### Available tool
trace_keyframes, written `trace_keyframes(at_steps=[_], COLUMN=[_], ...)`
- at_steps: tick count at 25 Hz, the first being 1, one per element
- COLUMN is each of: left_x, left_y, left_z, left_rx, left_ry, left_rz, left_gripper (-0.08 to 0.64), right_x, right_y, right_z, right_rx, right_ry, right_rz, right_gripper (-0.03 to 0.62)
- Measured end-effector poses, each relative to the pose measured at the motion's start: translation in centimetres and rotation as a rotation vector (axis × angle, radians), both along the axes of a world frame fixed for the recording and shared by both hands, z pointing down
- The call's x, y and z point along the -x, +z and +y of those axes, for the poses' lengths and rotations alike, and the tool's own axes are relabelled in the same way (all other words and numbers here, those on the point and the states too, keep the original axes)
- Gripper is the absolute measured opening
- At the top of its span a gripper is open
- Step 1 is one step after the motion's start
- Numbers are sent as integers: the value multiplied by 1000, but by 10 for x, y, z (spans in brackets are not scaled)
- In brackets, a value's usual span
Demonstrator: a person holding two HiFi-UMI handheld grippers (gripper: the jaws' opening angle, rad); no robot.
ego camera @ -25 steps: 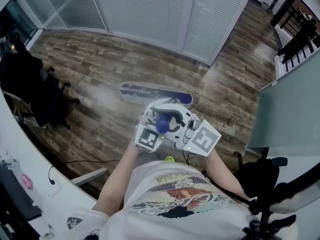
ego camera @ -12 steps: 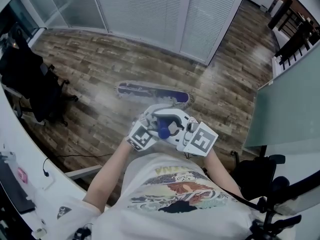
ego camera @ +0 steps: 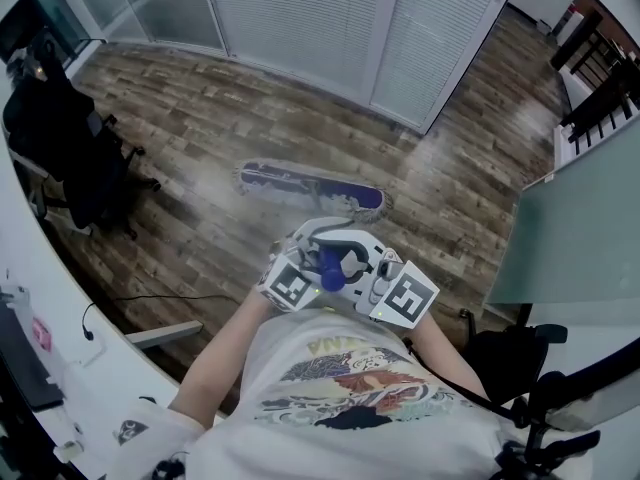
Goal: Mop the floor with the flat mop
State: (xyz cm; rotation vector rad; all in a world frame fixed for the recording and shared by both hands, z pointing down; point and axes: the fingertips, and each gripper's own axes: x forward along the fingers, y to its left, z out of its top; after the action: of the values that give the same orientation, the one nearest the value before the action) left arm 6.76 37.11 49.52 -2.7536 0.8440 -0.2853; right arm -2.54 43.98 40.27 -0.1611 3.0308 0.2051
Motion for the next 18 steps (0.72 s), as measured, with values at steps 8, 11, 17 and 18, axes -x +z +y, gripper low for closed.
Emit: trace_keyframes(at_steps=[8, 11, 17, 18], left_x=[17, 27, 61, 69], left_y=[8, 18, 16, 13], left_z=[-62, -100, -192, -210], left_rx=[-24, -4, -4, -6], left_ry=[-22, -16, -20, -21], left_rz=[-7, -24, -13, -11], left_gripper=[69, 71, 71, 71], right_x=[15, 25, 61, 68], right_y=[0, 7, 10, 9], right_z=[-60, -96, -188, -207], right_rx=[-6, -4, -7, -13], right_ry=[-29, -37, -38, -40], right_rz=[-37, -31, -12, -2], right_gripper=[167, 173, 176, 176])
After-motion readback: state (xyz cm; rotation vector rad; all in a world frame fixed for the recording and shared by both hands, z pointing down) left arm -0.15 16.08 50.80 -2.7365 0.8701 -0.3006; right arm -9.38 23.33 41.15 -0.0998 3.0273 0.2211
